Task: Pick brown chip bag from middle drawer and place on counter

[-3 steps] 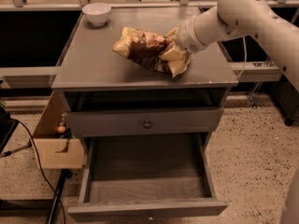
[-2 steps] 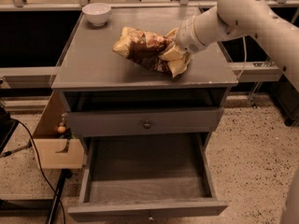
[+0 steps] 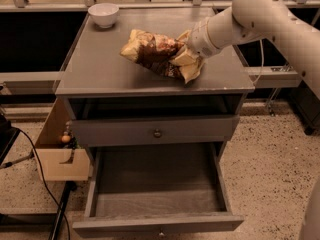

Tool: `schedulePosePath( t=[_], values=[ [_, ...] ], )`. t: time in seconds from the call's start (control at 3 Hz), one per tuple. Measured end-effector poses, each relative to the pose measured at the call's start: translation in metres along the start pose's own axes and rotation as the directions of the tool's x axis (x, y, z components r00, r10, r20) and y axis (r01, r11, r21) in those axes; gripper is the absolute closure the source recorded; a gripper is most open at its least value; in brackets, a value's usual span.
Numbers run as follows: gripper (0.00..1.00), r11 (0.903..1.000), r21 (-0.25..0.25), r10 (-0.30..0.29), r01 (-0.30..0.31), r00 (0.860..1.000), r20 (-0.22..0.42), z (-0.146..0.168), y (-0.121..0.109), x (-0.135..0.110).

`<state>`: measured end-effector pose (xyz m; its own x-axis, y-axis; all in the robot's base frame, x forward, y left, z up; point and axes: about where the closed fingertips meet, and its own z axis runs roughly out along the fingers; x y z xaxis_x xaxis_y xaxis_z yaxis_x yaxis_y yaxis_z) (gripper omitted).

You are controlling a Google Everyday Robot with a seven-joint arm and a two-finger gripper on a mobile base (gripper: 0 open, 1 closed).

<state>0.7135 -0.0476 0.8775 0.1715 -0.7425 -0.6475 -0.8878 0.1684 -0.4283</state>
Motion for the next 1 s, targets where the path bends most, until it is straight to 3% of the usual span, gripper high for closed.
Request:
schedulePosePath(
  t=[0.33, 0.67, 1.0],
  values=[
    [0.11, 1.0000, 0.000, 0.000, 0.000, 1.000, 0.000, 0.0001, 0.0000, 0.0000],
    [0.00, 1.0000, 0.000, 0.000, 0.000, 1.000, 0.000, 0.0001, 0.0001, 0.0000],
    [0.00, 1.0000, 0.000, 0.000, 0.000, 1.000, 0.000, 0.0001, 0.0001, 0.0000]
  ],
)
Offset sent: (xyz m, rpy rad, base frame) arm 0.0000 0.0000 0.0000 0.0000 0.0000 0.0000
